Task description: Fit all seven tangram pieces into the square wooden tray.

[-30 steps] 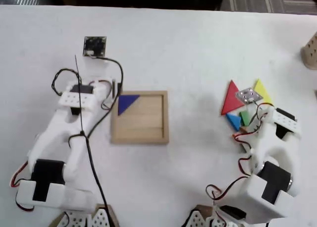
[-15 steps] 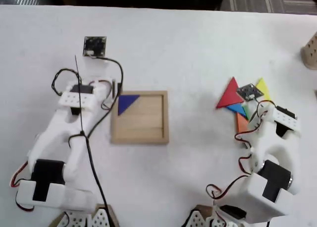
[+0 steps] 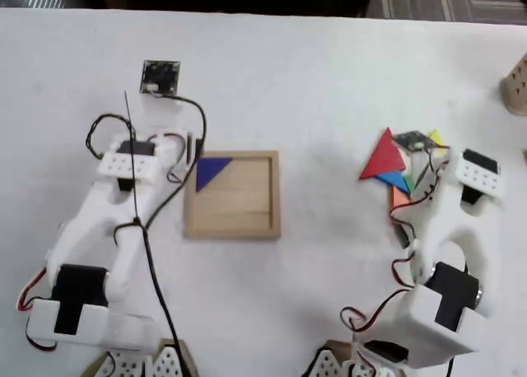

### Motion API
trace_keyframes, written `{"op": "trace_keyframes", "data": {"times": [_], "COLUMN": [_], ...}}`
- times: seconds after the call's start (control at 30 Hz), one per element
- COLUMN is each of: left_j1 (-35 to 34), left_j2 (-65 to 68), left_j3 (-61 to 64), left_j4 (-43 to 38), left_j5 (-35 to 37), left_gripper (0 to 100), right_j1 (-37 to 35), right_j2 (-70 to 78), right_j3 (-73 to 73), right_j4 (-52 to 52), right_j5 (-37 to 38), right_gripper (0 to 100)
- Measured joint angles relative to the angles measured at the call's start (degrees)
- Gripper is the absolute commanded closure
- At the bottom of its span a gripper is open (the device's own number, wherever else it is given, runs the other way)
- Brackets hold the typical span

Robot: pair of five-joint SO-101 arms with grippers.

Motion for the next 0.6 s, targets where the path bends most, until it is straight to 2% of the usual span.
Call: {"op": "trace_keyframes", "data": {"times": [0.2,0.3,0.47,0.6], "left_j1": [0.0,0.0,0.0,0.0], "left_j2": [0.0,0.0,0.26,0.26], "left_j3": [0.0,0.0,0.0,-0.09], "left_j4": [0.0,0.0,0.0,0.0], "left_j5": [-0.18,-0.18,-0.18,-0.18], "left_gripper": [78,78,78,78], "right_j1": [-4.48,-6.42,-10.2,-13.27], "right_j2": [-9.32,-14.95,-16.09,-13.27], "right_j3": [0.97,6.68,13.54,13.98], "right_j4": [1.05,-3.6,-11.34,-15.21], "right_j5": [-11.52,-17.76,-27.25,-31.21], "right_gripper": [83.2,83.1,82.8,74.3]}}
